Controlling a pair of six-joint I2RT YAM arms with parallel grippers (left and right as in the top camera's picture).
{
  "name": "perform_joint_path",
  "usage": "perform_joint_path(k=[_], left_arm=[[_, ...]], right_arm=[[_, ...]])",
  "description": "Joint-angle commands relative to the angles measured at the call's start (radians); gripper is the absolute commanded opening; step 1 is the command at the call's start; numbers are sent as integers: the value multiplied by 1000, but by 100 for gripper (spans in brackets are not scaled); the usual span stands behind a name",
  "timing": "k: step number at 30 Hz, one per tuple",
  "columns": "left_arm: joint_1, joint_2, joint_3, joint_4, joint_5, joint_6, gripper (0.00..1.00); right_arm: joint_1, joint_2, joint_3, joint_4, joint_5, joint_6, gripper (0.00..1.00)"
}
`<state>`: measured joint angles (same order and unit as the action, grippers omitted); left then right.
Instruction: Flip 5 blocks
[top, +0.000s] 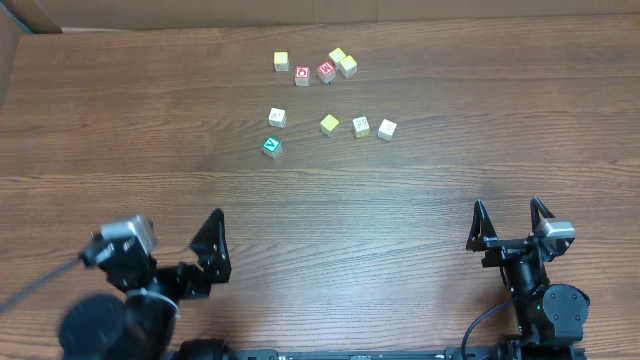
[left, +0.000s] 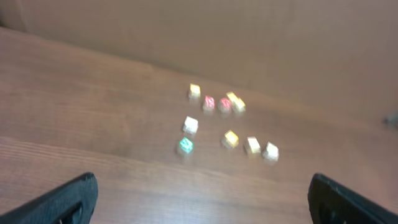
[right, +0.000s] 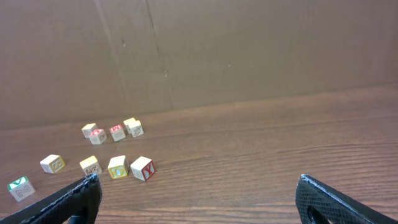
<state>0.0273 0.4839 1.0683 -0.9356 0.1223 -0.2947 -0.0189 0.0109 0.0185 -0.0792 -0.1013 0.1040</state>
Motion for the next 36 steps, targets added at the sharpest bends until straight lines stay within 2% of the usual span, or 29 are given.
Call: perform_joint_path(k=[1, 5, 8, 11, 17, 18, 19, 20, 21, 22, 26, 27, 29, 31, 32, 34, 36], left_arm=[[-3, 261, 285, -165, 81, 135, 100], [-3, 537, 587, -377, 80, 153, 100], [-3, 706, 744, -454, 95, 153, 100], [-3, 844, 827, -475, 135, 152, 100], [-3, 1041, 833, -483, 186, 123, 98], [-3, 1072, 831, -494, 185, 123, 78], [-3, 1099, 831, -506, 185, 123, 47], [-3, 1131, 831, -521, 185, 123, 24], [-3, 1159, 831, -539, 184, 123, 7], [-3, 1186, 831, -557, 183, 123, 4], [-3, 1289, 830, -610, 181, 123, 4], [-3, 1313, 830, -618, 182, 123, 11], [-3, 1356, 830, -636, 181, 124, 34], [-3, 1402, 830, -650, 182, 127, 70], [-3, 1421, 830, -654, 182, 132, 77], [-3, 1460, 830, -662, 182, 152, 80], [-3, 1487, 830, -677, 182, 169, 72]], right_arm=[[-3, -8, -11, 5, -5, -7, 100], [-3, -8, -11, 5, -5, -7, 100], [-3, -8, -11, 5, -5, -7, 100], [-3, -8, -11, 5, -5, -7, 100], [-3, -8, -11, 5, -5, -7, 100], [-3, -8, -11, 5, -5, -7, 100], [-3, -8, -11, 5, -5, -7, 100], [-3, -8, -11, 5, -5, -7, 100], [-3, -8, -11, 5, -5, -7, 100], [-3, -8, -11, 5, -5, -7, 100], [-3, -8, -11, 5, -5, -7, 100], [-3, -8, -11, 5, -5, -7, 100], [-3, -8, -11, 5, -5, -7, 100], [-3, -8, -11, 5, -5, -7, 100], [-3, -8, -11, 5, -5, -7, 100], [-3, -8, -11, 5, -5, -7, 100], [-3, -8, -11, 5, -5, -7, 100]])
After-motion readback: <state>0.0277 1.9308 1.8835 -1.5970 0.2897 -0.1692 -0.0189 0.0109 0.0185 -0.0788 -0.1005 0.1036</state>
